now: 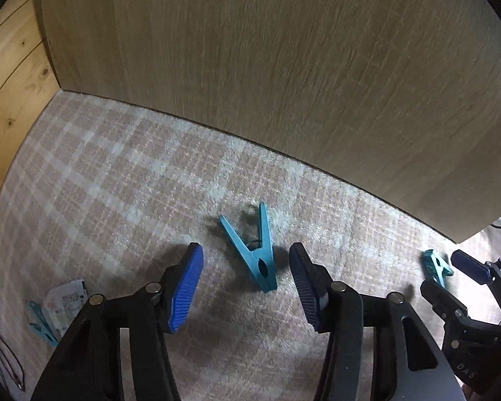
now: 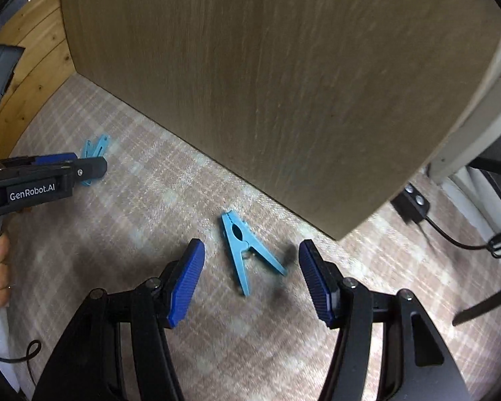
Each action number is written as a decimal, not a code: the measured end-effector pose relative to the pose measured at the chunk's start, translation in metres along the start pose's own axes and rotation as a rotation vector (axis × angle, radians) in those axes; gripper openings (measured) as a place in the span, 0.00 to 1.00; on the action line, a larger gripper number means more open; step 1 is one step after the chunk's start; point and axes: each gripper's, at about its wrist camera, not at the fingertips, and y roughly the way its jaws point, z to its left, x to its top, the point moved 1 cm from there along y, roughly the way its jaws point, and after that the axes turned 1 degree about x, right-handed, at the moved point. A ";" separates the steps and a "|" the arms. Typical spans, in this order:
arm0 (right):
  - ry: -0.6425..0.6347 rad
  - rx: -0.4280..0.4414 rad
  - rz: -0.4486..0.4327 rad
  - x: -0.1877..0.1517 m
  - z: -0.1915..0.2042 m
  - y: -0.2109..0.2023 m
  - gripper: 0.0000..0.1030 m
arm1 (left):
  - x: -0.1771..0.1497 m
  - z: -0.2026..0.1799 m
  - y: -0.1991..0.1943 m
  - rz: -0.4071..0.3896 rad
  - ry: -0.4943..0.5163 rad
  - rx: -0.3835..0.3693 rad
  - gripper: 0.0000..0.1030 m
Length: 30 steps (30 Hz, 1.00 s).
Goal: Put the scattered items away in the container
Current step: 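Grasp a teal clothespin with the right tool while the left tool grasps another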
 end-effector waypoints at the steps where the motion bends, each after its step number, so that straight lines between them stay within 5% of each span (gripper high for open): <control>1: -0.001 0.001 0.006 0.000 0.001 0.002 0.56 | -0.001 0.000 0.000 -0.003 0.003 0.008 0.45; 7: -0.025 -0.015 0.029 0.000 0.007 0.003 0.48 | -0.009 0.004 -0.002 -0.017 0.024 0.033 0.33; 12: -0.001 -0.019 0.048 -0.001 0.005 -0.001 0.27 | -0.021 0.010 -0.006 -0.015 0.049 0.032 0.17; 22: 0.128 0.050 0.030 -0.020 -0.001 -0.023 0.26 | -0.054 0.054 -0.028 -0.020 0.007 -0.046 0.17; 30: 0.218 0.073 -0.047 -0.057 -0.006 -0.085 0.26 | -0.096 0.078 -0.086 -0.077 0.034 -0.087 0.17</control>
